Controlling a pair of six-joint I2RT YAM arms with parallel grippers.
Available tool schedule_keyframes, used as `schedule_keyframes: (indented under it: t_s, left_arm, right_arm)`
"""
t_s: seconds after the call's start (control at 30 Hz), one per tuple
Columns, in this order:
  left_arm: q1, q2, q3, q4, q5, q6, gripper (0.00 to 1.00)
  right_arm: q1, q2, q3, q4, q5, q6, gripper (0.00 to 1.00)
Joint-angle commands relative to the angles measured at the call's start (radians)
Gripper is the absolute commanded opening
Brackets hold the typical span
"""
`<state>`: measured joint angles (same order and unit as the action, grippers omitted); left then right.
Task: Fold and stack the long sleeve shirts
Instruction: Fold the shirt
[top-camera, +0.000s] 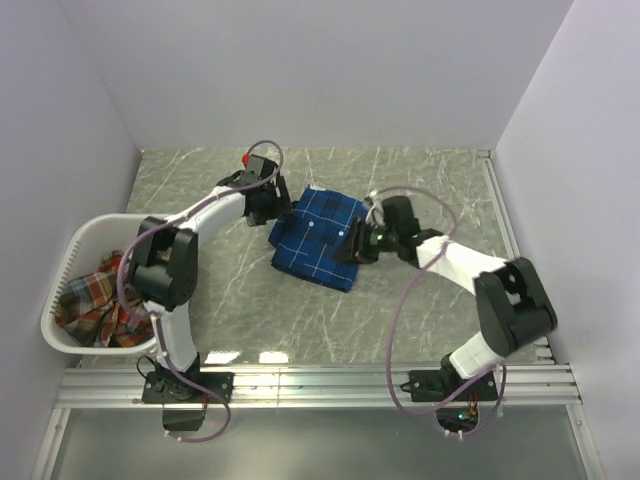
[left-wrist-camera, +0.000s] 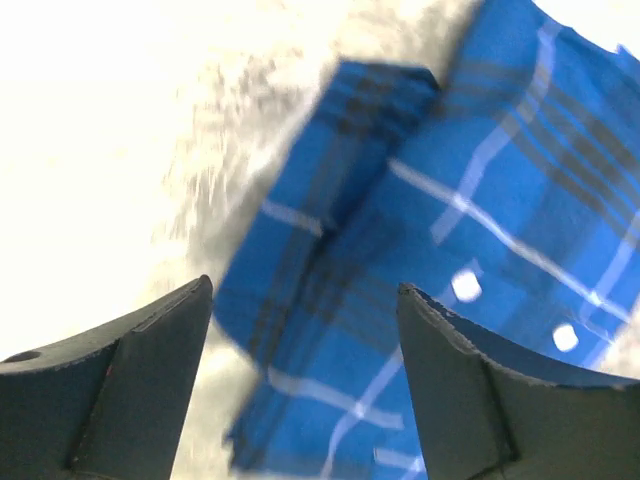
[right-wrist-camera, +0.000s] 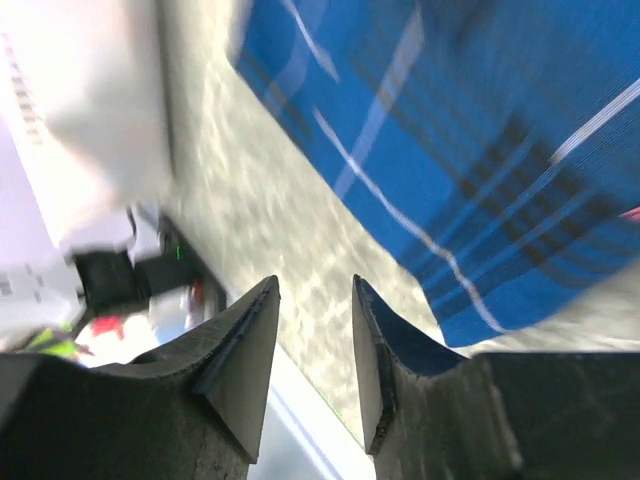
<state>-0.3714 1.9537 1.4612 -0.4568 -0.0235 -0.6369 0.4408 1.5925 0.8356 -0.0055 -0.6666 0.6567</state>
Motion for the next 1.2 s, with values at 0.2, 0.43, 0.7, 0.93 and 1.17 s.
schedule_keyframes:
  t_s: [0.2,0.43,0.7,0.93,1.17]
  left_arm:
    - [-0.116,-0.271,-0.295,0.056,-0.023,-0.17,0.62]
    - [-0.115,-0.15,-0.302,0.055,-0.038,-0.17,0.43]
    - [-0.064,-0.044,-0.271,0.014,-0.087,-0.116,0.36]
    - [0.052,0.074,-0.023,-0.049,-0.156,-0.005,0.44]
    - [0.077,0.099,0.151,-0.008,-0.154,0.091,0.55]
  right_arm:
    - [-0.148,-0.03,0.137,-0.152,0.076,-0.164,0.43]
    - [-0.102,0.102,0.12,-0.136,0.039,-0.17,0.4]
    - [0.007,0.264,0.198,-0.241,0.022,-0.21,0.37]
    - [0.237,0.365,0.353,-0.237,-0.074,-0.138,0.36]
    - [0.279,0.293,0.499,-0.148,0.062,-0.058,0.37]
